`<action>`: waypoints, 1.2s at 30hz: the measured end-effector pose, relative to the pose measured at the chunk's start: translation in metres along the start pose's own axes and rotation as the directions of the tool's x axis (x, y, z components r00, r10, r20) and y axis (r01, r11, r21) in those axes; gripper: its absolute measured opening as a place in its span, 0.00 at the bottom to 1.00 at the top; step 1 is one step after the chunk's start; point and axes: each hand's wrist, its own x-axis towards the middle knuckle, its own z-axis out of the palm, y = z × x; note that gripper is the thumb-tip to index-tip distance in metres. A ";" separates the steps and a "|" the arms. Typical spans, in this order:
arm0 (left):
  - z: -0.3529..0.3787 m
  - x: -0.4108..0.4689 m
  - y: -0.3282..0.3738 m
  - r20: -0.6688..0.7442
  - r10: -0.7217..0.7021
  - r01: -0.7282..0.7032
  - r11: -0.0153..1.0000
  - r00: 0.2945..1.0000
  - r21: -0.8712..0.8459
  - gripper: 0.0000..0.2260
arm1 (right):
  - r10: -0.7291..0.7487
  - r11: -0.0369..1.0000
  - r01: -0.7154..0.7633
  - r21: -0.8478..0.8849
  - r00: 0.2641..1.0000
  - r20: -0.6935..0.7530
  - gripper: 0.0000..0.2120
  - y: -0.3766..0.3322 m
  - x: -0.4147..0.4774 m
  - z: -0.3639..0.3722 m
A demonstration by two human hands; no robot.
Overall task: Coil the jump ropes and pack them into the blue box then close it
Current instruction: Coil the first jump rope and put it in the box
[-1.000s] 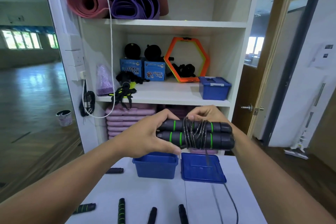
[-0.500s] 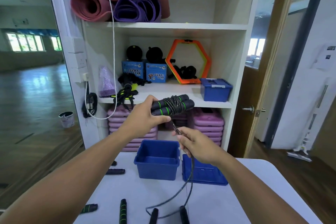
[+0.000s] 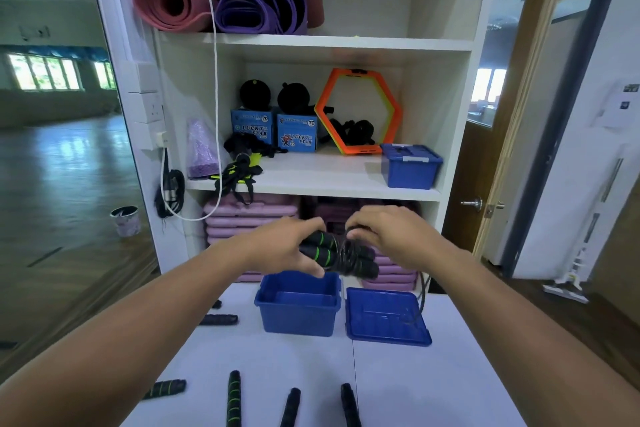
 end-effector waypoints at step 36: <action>0.007 -0.012 -0.026 -0.502 -0.309 0.133 0.925 0.808 -0.355 0.20 | 0.158 0.906 -0.181 0.382 0.983 0.091 0.14 -0.024 -0.022 0.054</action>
